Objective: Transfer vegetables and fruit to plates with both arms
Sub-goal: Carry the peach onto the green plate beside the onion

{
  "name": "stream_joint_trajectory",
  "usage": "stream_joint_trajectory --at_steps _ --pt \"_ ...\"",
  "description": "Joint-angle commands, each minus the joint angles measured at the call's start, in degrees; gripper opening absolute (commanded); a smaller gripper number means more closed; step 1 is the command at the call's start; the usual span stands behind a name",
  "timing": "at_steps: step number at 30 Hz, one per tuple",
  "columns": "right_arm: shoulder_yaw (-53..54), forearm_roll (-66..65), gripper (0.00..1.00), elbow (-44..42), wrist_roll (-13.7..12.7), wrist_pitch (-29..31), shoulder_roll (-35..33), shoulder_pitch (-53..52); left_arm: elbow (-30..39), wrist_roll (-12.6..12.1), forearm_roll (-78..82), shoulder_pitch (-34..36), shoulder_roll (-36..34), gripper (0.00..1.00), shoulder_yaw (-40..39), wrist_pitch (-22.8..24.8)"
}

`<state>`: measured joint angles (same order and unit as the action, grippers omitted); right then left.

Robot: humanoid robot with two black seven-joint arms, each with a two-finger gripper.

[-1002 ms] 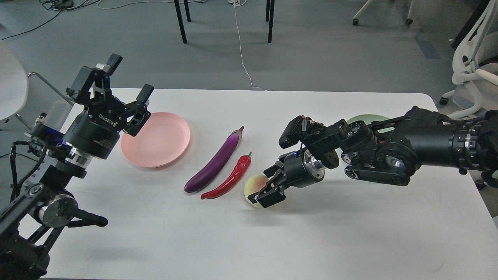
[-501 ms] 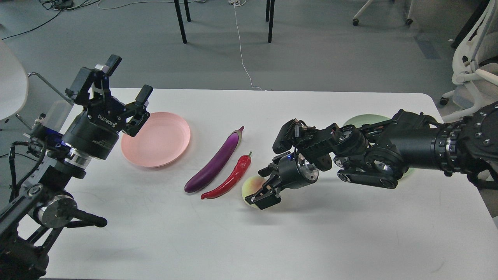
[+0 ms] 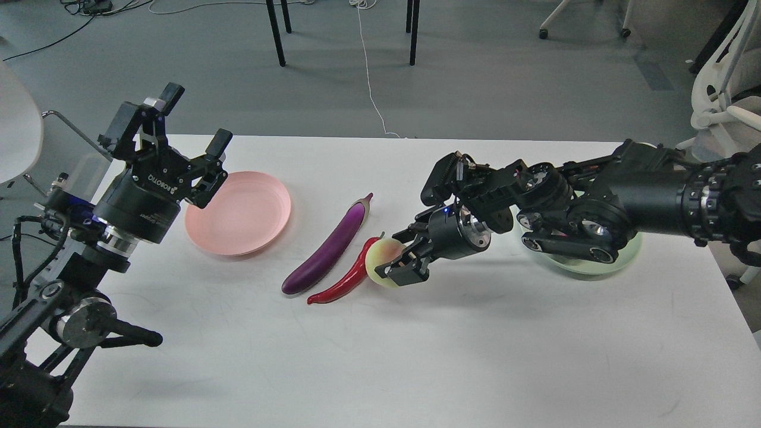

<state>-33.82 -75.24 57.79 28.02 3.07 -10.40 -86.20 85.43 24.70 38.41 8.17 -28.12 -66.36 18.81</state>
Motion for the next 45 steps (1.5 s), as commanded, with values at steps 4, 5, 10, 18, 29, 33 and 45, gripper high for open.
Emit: stream_joint_trajectory --at_steps 4,5,10,18,29,33,45 --pt "1.7 -0.3 0.29 0.0 0.0 -0.7 -11.7 -2.7 0.9 0.0 0.0 -0.1 0.0 0.98 -0.3 0.0" --pt "1.6 -0.4 0.29 0.0 0.0 -0.9 -13.8 -2.7 1.0 0.0 0.0 -0.3 0.0 0.98 -0.4 0.0" --pt "1.3 -4.2 0.29 -0.3 0.0 -1.0 -24.3 -2.0 1.0 0.0 0.0 -0.3 0.2 0.98 -0.4 0.0" --pt "1.3 -7.6 0.29 -6.6 0.0 -2.5 -30.6 4.3 1.0 -0.1 0.0 -0.3 0.7 0.98 -0.1 0.0" --pt "1.7 -7.8 0.33 -14.8 0.0 -7.4 -29.4 14.9 1.4 -0.1 0.0 -0.3 0.2 0.98 -0.2 0.0" --pt "1.8 -7.7 0.47 -15.9 0.0 -9.0 -28.9 16.2 1.4 -0.1 0.0 -0.3 0.2 0.98 -0.2 0.0" --pt "2.1 -7.5 0.90 -18.5 0.0 -10.1 -27.7 18.2 1.4 0.0 0.0 -0.3 0.3 0.98 -0.3 0.1"
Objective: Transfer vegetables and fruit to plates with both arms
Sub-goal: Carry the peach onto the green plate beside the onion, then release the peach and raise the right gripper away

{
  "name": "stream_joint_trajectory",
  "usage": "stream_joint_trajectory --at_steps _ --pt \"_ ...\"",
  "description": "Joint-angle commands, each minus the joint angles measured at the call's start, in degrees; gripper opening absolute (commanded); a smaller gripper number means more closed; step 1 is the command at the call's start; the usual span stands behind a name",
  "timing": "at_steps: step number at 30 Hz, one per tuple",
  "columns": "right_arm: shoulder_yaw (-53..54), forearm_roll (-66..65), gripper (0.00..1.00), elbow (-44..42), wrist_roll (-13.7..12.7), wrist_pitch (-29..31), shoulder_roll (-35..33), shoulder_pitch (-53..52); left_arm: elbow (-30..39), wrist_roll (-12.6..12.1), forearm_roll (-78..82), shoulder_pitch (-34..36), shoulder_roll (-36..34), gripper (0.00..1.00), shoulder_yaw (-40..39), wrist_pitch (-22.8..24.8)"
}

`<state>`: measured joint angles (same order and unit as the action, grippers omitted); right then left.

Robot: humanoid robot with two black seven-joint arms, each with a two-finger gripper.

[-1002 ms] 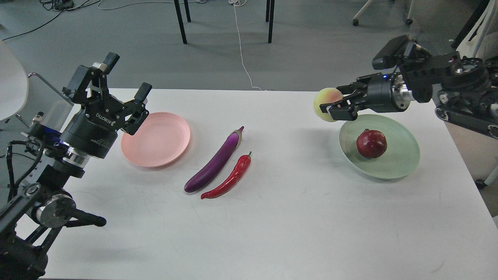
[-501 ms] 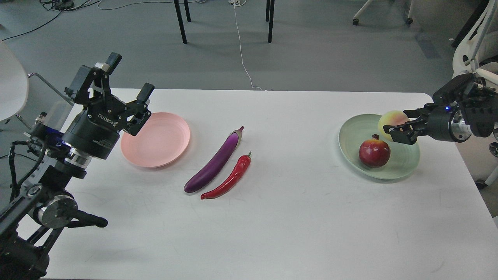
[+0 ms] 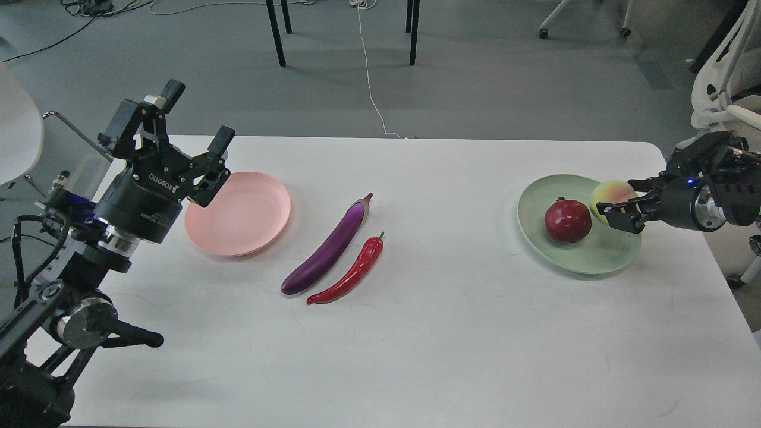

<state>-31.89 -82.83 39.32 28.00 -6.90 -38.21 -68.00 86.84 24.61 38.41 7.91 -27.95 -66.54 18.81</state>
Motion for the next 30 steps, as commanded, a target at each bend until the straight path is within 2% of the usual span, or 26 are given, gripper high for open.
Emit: stream_joint_trajectory --at_steps 1,10,16,18,23,26,30 --pt "0.2 0.1 0.92 0.0 0.0 -0.1 0.0 0.0 0.0 0.1 0.0 0.0 0.1 0.98 -0.1 0.1" --pt "4.0 0.5 0.96 0.7 0.0 -0.1 -0.6 -0.6 0.0 0.1 0.1 0.1 0.1 0.98 -0.1 0.0" --pt "20.0 4.1 0.96 3.7 0.0 0.0 -2.2 0.1 0.0 0.1 1.1 0.5 -0.2 0.98 0.0 -0.2" --pt "24.0 10.3 0.97 6.6 0.0 0.6 -2.5 0.7 0.0 0.1 3.2 0.6 -0.2 0.98 0.1 -0.2" --pt "25.7 37.5 0.98 12.9 0.0 3.4 -3.4 1.6 1.5 0.2 7.6 0.8 0.0 0.98 0.5 -0.1" --pt "27.7 52.9 0.97 14.8 0.0 7.9 -3.4 2.0 1.9 0.2 10.7 1.0 0.2 0.98 0.7 -0.2" --pt "32.1 72.0 0.98 16.7 0.0 17.2 -3.4 3.5 2.3 0.6 19.3 1.6 0.1 0.98 0.9 -0.1"
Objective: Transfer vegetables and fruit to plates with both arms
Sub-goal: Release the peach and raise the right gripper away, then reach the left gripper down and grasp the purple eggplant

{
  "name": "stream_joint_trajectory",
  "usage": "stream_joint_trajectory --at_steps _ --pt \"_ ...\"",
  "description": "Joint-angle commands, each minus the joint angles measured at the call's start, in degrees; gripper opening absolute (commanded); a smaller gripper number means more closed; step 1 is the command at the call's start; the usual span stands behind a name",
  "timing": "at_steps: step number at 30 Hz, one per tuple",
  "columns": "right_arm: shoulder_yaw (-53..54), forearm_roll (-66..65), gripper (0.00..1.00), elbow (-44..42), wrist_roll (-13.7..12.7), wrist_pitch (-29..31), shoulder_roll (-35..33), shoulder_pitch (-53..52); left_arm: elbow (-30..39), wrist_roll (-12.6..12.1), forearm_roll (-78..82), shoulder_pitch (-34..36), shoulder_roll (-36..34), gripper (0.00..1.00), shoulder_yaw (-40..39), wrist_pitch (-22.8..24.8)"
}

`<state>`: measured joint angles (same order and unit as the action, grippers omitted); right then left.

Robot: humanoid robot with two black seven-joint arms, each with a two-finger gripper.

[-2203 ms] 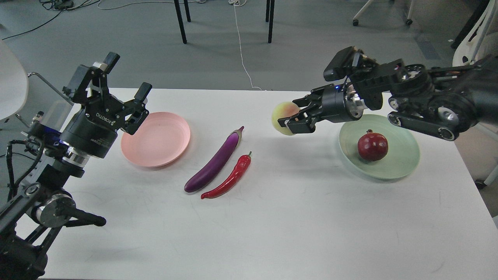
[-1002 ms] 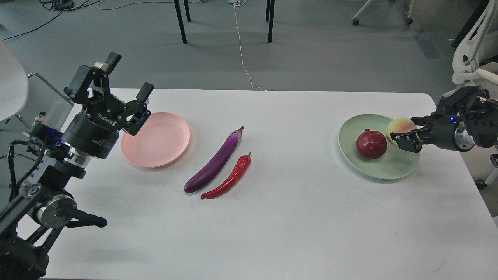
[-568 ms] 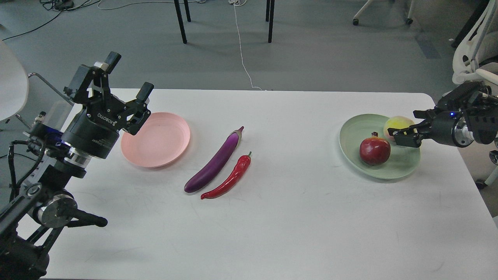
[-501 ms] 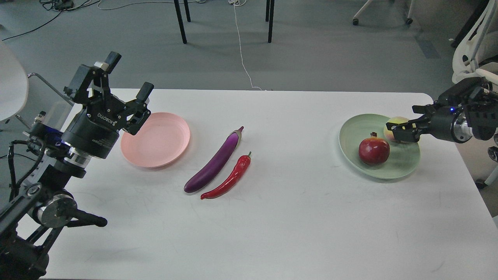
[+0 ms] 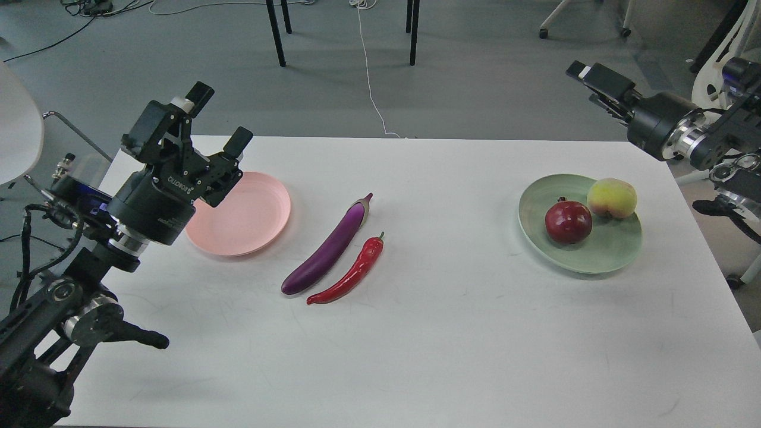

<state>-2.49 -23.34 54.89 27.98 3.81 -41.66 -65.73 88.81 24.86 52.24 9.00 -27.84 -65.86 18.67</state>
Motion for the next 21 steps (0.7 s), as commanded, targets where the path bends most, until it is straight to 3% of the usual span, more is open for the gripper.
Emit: stream_joint_trajectory --at_steps 1,10,21 --pt "4.1 15.6 0.98 1.1 0.0 8.9 0.4 2.4 0.7 0.7 7.5 0.9 -0.2 0.98 0.3 0.1" --pt "16.1 22.7 0.98 -3.1 0.0 22.5 2.5 15.1 3.4 1.2 24.7 3.7 -2.7 0.98 3.5 0.1" --pt "20.6 22.7 0.98 -2.6 0.0 23.9 2.2 21.0 4.7 1.2 36.1 6.3 -4.8 0.98 6.4 1.9"
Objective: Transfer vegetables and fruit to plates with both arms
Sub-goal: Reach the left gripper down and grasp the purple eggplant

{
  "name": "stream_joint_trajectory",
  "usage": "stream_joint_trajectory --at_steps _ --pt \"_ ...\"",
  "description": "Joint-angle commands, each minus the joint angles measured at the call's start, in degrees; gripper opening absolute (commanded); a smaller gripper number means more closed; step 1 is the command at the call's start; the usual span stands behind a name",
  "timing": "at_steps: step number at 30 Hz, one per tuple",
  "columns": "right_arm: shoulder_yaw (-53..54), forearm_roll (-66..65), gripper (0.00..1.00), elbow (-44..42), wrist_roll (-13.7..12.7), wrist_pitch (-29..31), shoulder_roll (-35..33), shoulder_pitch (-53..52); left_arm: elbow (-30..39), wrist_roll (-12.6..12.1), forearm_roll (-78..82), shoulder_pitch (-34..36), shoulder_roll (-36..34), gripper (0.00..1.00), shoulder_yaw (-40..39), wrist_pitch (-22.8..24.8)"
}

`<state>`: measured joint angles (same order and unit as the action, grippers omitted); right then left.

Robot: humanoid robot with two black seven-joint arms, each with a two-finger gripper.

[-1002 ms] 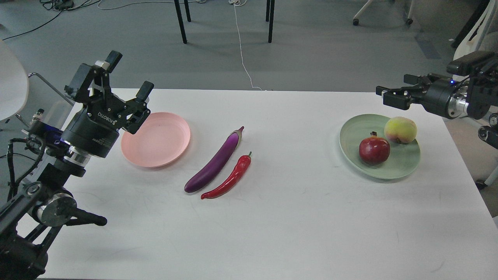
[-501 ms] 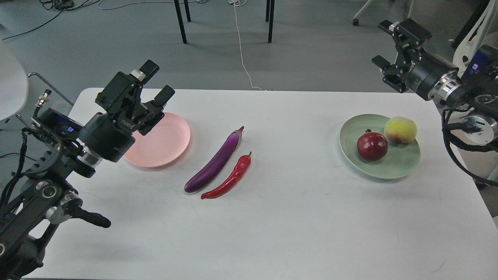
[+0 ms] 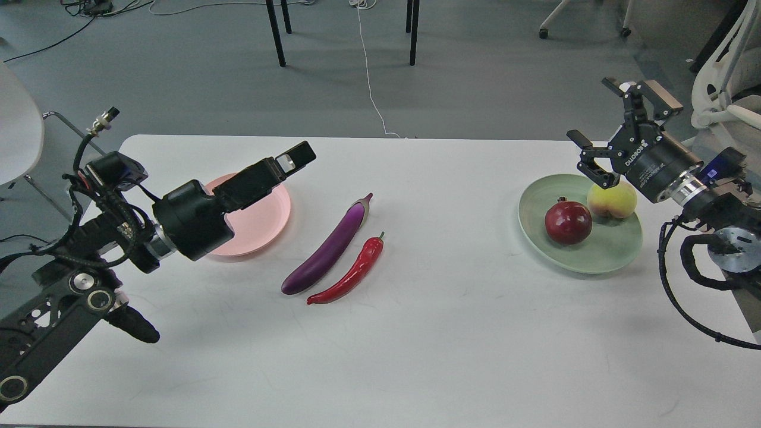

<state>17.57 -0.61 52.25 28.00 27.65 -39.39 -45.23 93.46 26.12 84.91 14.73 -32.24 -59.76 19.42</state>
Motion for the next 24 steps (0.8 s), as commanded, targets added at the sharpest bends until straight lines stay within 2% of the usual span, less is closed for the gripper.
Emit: stream_joint_trajectory --at_steps 1,6,12,18,24 --pt "1.1 0.0 0.98 0.0 0.0 0.1 -0.1 0.8 0.1 0.0 5.3 1.1 -0.5 0.98 0.4 1.2" --pt "4.0 -0.1 0.98 0.4 0.0 0.3 -0.2 4.1 -0.5 0.5 19.1 5.7 -3.2 0.98 2.9 1.3" --pt "8.1 -0.1 0.98 0.8 0.0 0.3 -1.1 8.6 -2.7 0.9 28.4 18.8 -6.0 0.98 11.8 1.4" --pt "10.2 -0.1 0.98 3.5 0.0 0.3 -4.6 10.5 -13.8 1.0 35.0 33.1 -5.2 0.98 26.2 1.2" --pt "10.6 -0.2 0.98 3.8 0.0 0.3 -5.5 10.7 -24.0 0.8 36.5 38.5 2.4 0.97 35.0 1.0"
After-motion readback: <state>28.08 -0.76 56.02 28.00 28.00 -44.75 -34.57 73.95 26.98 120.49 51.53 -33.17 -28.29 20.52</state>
